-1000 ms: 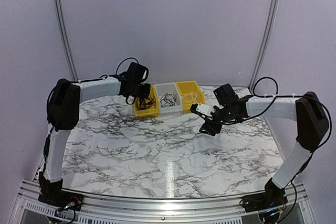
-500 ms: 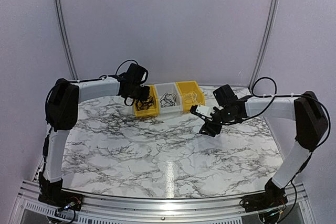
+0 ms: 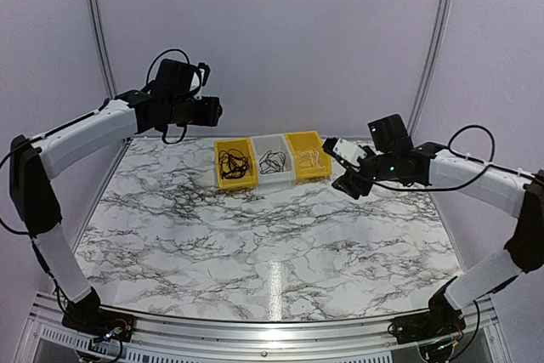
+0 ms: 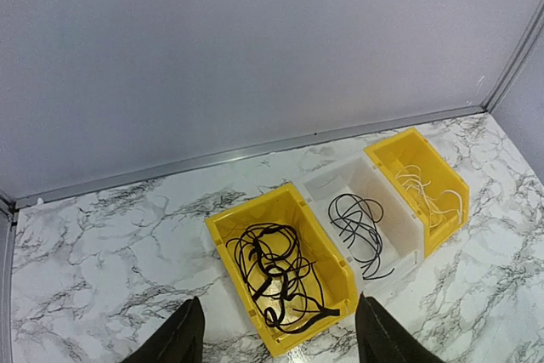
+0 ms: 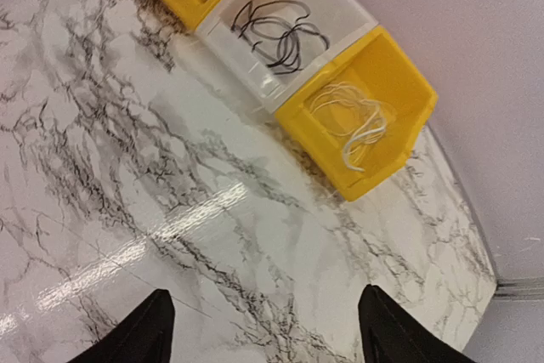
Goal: Untangle the cables
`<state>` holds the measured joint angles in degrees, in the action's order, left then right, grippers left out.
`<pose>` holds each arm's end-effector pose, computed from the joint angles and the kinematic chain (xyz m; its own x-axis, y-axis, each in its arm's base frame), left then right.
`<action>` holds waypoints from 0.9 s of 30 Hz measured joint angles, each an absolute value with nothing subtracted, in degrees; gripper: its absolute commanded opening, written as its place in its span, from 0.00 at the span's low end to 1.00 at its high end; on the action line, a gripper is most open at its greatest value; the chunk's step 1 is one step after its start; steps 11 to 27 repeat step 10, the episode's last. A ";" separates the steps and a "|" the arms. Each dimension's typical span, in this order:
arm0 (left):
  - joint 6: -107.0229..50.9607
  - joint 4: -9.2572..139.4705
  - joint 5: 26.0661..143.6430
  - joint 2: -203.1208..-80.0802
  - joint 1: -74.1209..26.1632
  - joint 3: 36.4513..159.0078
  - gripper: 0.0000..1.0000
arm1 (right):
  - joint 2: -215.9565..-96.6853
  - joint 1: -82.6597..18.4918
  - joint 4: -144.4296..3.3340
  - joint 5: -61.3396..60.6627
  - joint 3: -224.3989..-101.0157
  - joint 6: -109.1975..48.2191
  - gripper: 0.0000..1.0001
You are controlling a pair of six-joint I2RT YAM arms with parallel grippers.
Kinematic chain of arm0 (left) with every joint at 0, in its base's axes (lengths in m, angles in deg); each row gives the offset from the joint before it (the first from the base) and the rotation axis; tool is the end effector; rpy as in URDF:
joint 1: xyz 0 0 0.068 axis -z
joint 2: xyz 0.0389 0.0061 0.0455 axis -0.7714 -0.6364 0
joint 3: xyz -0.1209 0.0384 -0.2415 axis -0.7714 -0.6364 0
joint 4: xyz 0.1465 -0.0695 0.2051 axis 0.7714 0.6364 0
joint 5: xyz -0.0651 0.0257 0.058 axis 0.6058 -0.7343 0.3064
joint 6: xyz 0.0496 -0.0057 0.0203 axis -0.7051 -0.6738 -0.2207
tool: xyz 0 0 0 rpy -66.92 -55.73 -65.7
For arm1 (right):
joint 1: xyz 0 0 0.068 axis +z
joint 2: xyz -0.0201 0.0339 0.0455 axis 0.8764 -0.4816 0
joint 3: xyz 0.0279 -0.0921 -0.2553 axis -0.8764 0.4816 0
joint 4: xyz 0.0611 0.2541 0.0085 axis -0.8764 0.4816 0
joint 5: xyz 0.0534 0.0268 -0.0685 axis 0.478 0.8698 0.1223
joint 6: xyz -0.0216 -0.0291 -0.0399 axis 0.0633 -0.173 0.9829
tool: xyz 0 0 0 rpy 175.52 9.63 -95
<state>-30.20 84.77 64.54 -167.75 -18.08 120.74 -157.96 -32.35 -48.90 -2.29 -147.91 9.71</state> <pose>0.3608 -0.2202 0.3605 -0.3973 0.0628 -0.9155 0.3019 0.9510 -0.0658 0.2740 0.1551 0.2636 -0.2106 -0.7413 -0.6373 -0.7886 0.5141 -0.3374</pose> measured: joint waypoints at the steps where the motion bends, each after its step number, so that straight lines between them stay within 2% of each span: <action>1: -30.22 84.68 64.63 -165.50 -18.08 119.27 0.67 | -155.58 -32.48 -49.19 -3.42 -148.15 9.27 0.96; 3: -30.22 84.88 65.02 -161.70 -18.08 116.65 0.73 | -150.46 -33.22 -50.13 -6.05 -148.37 7.66 0.99; 4: -30.33 85.01 65.26 -159.86 -18.08 115.21 0.81 | -148.45 -33.90 -50.56 -7.27 -148.44 6.65 0.99; 5: -30.33 85.14 65.70 -158.00 -18.08 113.72 0.95 | -146.15 -34.97 -51.44 -8.49 -148.46 5.43 0.99; 6: -30.59 85.32 65.87 -156.37 -18.08 112.47 0.99 | -144.08 -36.17 -52.14 -9.74 -148.52 4.25 0.99; 10: -30.90 85.45 66.72 -148.91 -18.08 107.16 0.99 | -136.67 -39.93 -56.55 -16.43 -148.63 -1.35 0.99; 27: -30.90 85.45 66.72 -148.91 -18.08 107.16 0.99 | -136.67 -39.93 -56.55 -16.43 -148.63 -1.35 0.99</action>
